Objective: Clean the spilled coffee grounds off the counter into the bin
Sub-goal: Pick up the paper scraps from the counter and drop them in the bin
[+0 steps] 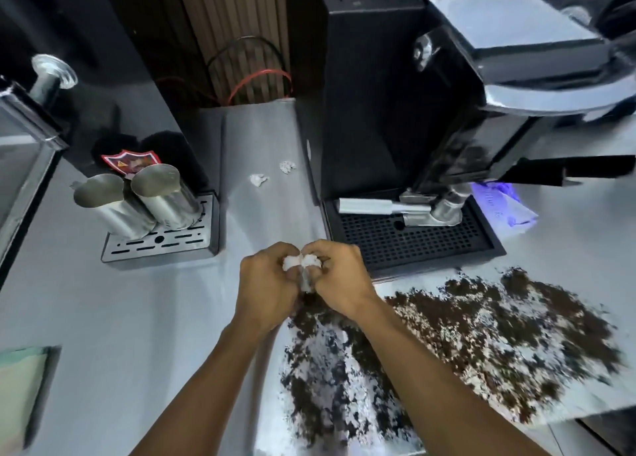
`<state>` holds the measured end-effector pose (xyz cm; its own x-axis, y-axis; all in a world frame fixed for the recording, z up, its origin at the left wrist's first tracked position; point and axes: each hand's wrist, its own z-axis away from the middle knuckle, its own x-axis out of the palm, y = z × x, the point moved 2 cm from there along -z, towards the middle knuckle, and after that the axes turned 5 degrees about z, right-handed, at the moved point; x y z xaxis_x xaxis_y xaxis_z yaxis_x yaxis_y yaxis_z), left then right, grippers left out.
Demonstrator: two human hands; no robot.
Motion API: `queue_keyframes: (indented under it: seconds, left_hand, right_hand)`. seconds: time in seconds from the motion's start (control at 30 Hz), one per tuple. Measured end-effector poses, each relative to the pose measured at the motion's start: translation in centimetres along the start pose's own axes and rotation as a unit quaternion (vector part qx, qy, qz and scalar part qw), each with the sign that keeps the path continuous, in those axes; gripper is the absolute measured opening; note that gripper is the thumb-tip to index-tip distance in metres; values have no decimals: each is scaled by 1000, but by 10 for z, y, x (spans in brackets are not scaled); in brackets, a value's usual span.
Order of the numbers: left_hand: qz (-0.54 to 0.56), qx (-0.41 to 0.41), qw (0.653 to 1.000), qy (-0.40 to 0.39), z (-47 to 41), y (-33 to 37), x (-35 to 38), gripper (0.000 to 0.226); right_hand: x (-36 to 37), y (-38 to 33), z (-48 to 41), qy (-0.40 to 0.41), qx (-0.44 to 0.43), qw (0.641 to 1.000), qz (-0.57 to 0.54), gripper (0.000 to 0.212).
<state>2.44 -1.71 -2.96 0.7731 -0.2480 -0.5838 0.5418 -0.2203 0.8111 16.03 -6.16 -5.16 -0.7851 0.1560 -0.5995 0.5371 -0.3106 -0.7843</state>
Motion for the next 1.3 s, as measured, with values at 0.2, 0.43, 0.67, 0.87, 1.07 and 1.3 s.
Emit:
queue_keyframes:
  seconds: [0.2,0.43,0.67,0.87,1.07,1.3]
  left_hand:
    - [44,9,999,-17,95,41,28,29]
    - [22,37,996,-75,224,88,82,29]
    - [19,31,985,-166,338,92,157,24]
    - [-9,18,970,-242,401,77,195,26]
    - [-23,-28,959,-280,415,57,196,37]
    - [4,-27,981,-192,362,56,149,24]
  right_hand:
    - [-38,26,104,23,11,1000,-7,30]
    - [-94,71,250,60,33,997,-25,29]
    - [-107,165,379,88,104,990,-37,24]
    - [-93,219,434,42,147,988,18,31]
    - [-90,238,446,-20,180,980,82,49]
    - [-103,178,392,40,126,991,36,27]
